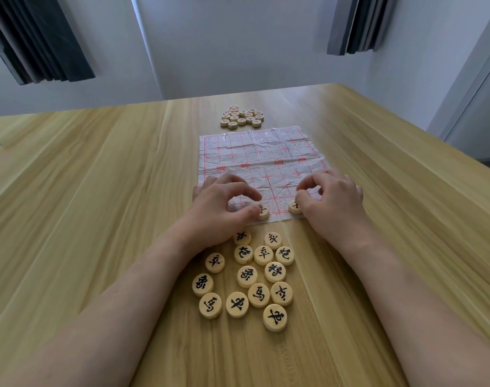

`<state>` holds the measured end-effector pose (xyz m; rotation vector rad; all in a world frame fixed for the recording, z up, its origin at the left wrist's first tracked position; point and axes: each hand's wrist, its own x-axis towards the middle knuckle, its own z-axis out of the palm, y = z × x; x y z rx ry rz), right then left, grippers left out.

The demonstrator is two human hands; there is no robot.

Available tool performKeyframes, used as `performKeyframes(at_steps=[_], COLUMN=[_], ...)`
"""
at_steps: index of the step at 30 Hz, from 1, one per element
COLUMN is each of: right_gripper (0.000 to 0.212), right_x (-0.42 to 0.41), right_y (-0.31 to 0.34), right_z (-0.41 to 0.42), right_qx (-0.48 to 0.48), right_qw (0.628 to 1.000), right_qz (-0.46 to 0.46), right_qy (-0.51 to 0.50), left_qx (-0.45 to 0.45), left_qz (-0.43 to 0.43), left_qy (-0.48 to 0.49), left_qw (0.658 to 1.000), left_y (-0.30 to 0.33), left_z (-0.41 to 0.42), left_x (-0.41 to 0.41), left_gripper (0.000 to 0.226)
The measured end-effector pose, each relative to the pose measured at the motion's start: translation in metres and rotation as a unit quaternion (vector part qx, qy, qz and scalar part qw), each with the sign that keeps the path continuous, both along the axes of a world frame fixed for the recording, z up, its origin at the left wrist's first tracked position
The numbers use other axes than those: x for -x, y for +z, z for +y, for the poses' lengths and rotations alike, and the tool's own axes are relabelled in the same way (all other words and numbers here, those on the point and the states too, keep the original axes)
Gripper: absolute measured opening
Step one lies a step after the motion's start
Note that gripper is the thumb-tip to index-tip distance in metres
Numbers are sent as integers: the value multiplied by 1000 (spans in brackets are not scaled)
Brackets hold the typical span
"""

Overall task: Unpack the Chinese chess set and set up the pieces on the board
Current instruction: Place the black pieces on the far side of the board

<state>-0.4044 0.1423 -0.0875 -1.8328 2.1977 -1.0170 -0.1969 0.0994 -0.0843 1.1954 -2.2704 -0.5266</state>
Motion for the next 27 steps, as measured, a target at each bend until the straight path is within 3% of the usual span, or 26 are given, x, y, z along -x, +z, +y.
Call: performKeyframes(at_steps=[3, 8, 14, 21, 27], right_gripper=[10, 13, 9, 10, 10], right_x=[-1, -17, -44, -54, -55], right_y=[-1, 4, 11, 0, 2], right_z=[2, 20, 62, 103, 112], right_qx=[62, 140, 109, 77, 52], right_qw=[998, 989, 984, 992, 995], right_qz=[-6, -34, -75, -31, -42], right_qy=[-3, 22, 119, 95, 78], left_qx=[-2, 66, 23, -35, -53], left_qz=[40, 76, 71, 127, 112], left_qy=[17, 56, 11, 42, 5], left_qw=[999, 993, 997, 990, 992], left_y=[2, 14, 20, 0, 8], left_z=[3, 17, 54, 93, 99], left_x=[0, -1, -32, -59, -53], left_gripper=[25, 16, 17, 9, 6])
